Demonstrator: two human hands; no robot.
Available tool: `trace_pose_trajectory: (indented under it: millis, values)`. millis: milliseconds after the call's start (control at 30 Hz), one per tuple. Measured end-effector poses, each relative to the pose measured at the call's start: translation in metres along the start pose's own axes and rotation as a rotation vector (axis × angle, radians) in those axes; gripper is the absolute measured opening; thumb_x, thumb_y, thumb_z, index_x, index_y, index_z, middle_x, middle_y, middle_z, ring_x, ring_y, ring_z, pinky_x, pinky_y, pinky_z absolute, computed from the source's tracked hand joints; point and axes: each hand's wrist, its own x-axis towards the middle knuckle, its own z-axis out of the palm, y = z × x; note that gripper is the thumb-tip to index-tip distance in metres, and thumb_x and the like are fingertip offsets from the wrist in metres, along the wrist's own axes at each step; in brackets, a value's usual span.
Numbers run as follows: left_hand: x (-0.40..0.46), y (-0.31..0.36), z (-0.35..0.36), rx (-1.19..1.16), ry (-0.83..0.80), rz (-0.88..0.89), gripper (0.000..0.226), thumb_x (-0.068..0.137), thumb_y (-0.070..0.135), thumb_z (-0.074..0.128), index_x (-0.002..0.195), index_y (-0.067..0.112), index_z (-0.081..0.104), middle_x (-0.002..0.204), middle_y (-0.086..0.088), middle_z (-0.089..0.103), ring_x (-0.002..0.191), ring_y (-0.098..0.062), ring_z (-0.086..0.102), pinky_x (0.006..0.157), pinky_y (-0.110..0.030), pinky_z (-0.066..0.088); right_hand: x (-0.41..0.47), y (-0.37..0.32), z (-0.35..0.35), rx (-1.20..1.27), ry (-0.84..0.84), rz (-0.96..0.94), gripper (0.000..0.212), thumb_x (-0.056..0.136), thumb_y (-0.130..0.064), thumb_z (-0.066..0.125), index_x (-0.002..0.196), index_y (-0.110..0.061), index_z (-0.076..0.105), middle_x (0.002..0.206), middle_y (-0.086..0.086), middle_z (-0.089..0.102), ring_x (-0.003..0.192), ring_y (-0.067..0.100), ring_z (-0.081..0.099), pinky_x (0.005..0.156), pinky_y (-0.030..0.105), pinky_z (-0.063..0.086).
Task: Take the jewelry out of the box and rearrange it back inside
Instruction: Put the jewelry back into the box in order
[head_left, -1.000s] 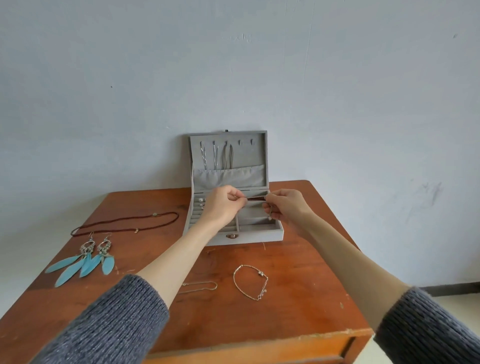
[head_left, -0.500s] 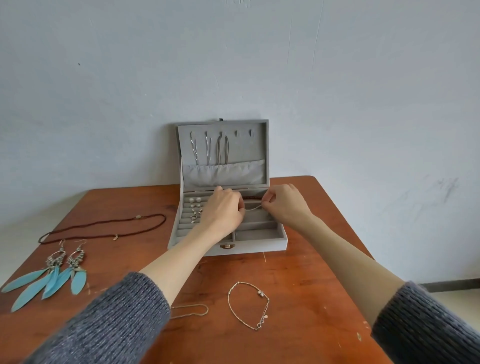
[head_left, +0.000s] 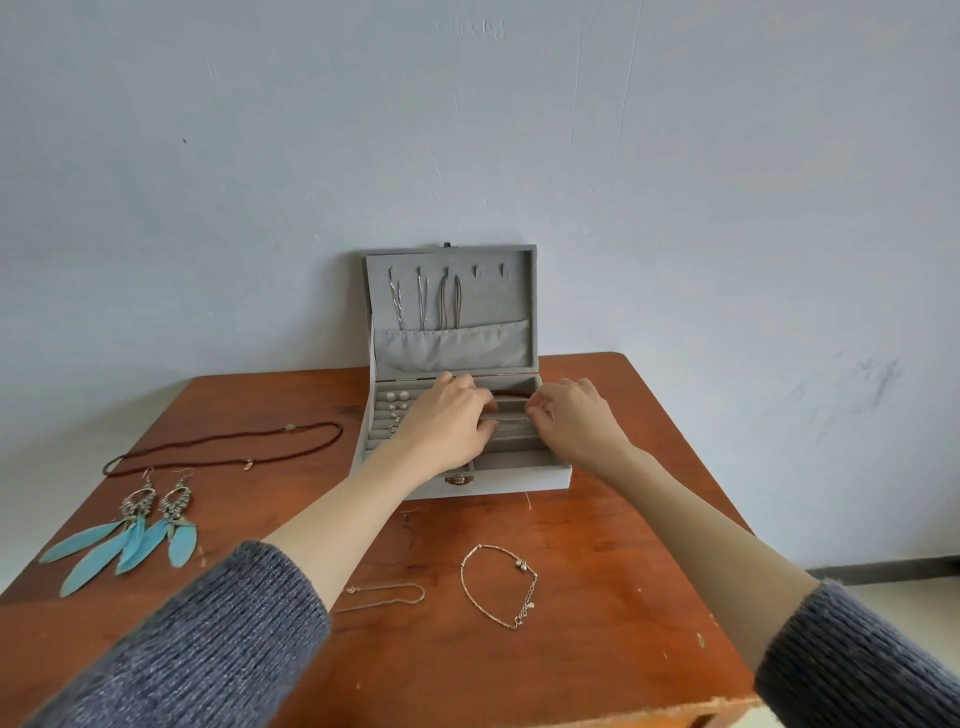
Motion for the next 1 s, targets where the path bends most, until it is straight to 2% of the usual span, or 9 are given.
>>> trace_pose_trajectory:
  millis: [200,367,467,633,733,800,900,1000]
  values:
    - [-0.039,0.009,-0.014,-0.050,0.074,0.082,0.031,0.092,0.028,0.054,0.121,0.017,0.055,0.118,-0.001,0.054,0.114,-0.018,0.041,0.091,-0.031,0.039,-0.031,-0.011,-0.016,-0.012,0.029,-0.029,0.026,0.094,-0.021,0.043,0.107,-0.013,0.063,0.114,0.007,0.059,0.114,0.026,0.044,0.093,0.040,0.039]
    - [-0.071,0.009,-0.024,-0.174,0.070,0.090,0.021,0.090,0.021,0.056,0.110,0.017,0.061,0.103,0.002,0.059,0.105,-0.013,0.045,0.086,-0.023,0.036,-0.063,-0.023,-0.021,0.019,0.053,-0.104,0.023,0.092,-0.019,0.048,0.105,-0.011,0.065,0.107,0.005,0.061,0.105,0.023,0.051,0.091,0.040,0.043]
    - [-0.093,0.009,-0.025,-0.204,0.004,0.055,0.017,0.090,0.024,0.057,0.104,0.018,0.065,0.102,0.003,0.062,0.095,-0.009,0.045,0.081,-0.023,0.037,-0.085,-0.028,-0.018,0.054,-0.019,-0.111,0.019,0.089,-0.018,0.052,0.098,-0.010,0.067,0.100,0.005,0.066,0.097,0.021,0.058,0.086,0.035,0.047]
    - [-0.115,0.019,-0.011,-0.295,-0.171,-0.057,0.020,0.086,0.035,0.063,0.097,0.019,0.064,0.093,0.005,0.062,0.082,-0.011,0.059,0.073,-0.027,0.050,-0.111,-0.028,-0.005,0.072,-0.223,-0.030,0.018,0.084,-0.025,0.061,0.093,-0.011,0.069,0.100,0.003,0.069,0.096,0.019,0.061,0.083,0.031,0.050]
    - [-0.114,0.023,-0.005,-0.362,-0.159,-0.148,0.025,0.083,0.034,0.067,0.100,0.016,0.063,0.090,0.004,0.061,0.072,-0.010,0.055,0.060,-0.022,0.043,-0.116,-0.028,-0.001,0.071,-0.276,0.018,0.018,0.080,-0.025,0.067,0.090,-0.010,0.069,0.099,0.004,0.070,0.094,0.019,0.061,0.080,0.031,0.050]
    - [-0.114,0.025,-0.003,-0.404,-0.170,-0.200,0.024,0.082,0.031,0.068,0.098,0.014,0.063,0.087,0.003,0.058,0.070,-0.009,0.052,0.056,-0.020,0.039,-0.117,-0.028,-0.001,0.075,-0.286,0.048,0.020,0.078,-0.025,0.070,0.090,-0.009,0.070,0.098,0.006,0.071,0.095,0.021,0.061,0.081,0.032,0.050]
    - [-0.112,0.028,0.000,-0.419,-0.172,-0.224,0.014,0.084,0.025,0.067,0.091,0.013,0.066,0.091,0.000,0.062,0.078,-0.012,0.054,0.067,-0.023,0.042,-0.117,-0.029,0.000,0.093,-0.304,0.065,0.017,0.081,-0.022,0.068,0.090,-0.008,0.071,0.099,0.008,0.070,0.096,0.023,0.062,0.083,0.034,0.051]
    - [-0.112,0.031,0.000,-0.359,-0.204,-0.206,0.015,0.089,0.023,0.060,0.093,0.010,0.067,0.099,-0.003,0.063,0.082,-0.013,0.052,0.073,-0.024,0.040,-0.118,-0.030,0.001,0.067,-0.305,0.051,0.017,0.086,-0.022,0.062,0.094,-0.009,0.070,0.104,0.010,0.069,0.100,0.025,0.061,0.083,0.034,0.049]
